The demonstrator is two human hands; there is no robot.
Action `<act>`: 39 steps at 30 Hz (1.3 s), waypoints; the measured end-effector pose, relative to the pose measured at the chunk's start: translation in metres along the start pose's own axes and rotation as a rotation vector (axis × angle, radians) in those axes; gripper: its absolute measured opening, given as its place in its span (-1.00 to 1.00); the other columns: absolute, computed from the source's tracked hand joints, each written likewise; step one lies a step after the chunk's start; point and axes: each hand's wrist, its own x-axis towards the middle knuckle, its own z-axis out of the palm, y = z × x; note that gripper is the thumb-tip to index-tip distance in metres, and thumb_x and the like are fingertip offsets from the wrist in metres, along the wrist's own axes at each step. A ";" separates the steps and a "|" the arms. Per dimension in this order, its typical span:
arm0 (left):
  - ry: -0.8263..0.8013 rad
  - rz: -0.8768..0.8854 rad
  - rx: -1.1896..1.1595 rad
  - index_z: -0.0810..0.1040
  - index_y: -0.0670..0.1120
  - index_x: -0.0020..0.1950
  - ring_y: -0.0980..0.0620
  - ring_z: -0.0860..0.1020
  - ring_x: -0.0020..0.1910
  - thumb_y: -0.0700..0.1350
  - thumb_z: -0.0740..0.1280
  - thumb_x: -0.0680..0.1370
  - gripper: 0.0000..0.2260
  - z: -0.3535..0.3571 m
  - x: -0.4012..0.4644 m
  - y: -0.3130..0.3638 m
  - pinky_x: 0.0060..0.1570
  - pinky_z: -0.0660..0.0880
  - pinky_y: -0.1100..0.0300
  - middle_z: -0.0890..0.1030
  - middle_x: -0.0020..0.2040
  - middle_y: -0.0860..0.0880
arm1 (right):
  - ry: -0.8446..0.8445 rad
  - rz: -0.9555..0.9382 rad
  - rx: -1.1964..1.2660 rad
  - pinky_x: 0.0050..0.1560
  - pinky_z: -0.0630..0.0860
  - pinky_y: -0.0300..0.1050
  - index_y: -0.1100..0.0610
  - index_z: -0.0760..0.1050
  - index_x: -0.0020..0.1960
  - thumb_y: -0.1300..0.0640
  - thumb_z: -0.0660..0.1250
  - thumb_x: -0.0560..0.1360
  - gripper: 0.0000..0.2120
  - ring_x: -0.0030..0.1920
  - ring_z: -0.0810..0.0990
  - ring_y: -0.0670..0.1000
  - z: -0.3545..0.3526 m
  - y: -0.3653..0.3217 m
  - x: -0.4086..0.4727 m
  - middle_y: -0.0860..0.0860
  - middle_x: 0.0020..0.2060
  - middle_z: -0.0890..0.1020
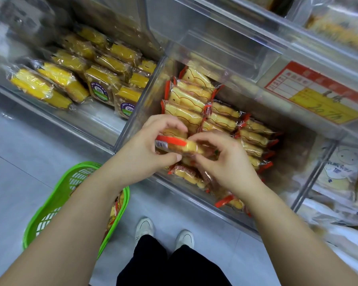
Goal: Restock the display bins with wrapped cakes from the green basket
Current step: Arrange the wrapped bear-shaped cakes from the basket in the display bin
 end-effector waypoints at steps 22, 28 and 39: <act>0.141 -0.409 -0.307 0.44 -0.06 0.24 0.04 0.58 0.08 -0.29 0.33 0.51 -0.67 0.018 0.021 0.006 0.02 0.50 0.21 0.63 0.07 -0.02 | 0.004 0.220 0.065 -0.24 0.42 -0.44 -0.08 0.39 0.25 0.07 0.41 0.43 -0.58 -0.18 0.52 -0.26 0.003 0.008 0.014 -0.18 -0.07 0.54; 0.270 -0.522 0.140 0.44 -0.07 -0.02 -0.04 0.54 -0.04 -0.06 0.36 0.51 -0.85 0.012 0.023 0.006 0.01 0.48 0.05 0.57 -0.09 0.00 | 0.126 0.146 -0.207 -0.25 0.46 -0.21 0.03 0.33 0.06 0.24 0.42 0.36 -0.63 -0.16 0.52 -0.03 0.011 0.001 0.037 -0.02 -0.09 0.53; 0.208 -0.516 0.067 0.55 -0.01 0.05 -0.09 0.56 0.02 -0.14 0.26 0.57 -0.89 0.008 0.022 0.009 -0.09 0.49 0.13 0.61 0.04 -0.06 | -0.109 0.421 -0.255 -0.10 0.47 -0.17 -0.02 0.41 0.14 -0.13 0.43 0.37 -0.58 -0.01 0.54 -0.03 -0.022 0.027 -0.008 -0.10 -0.04 0.53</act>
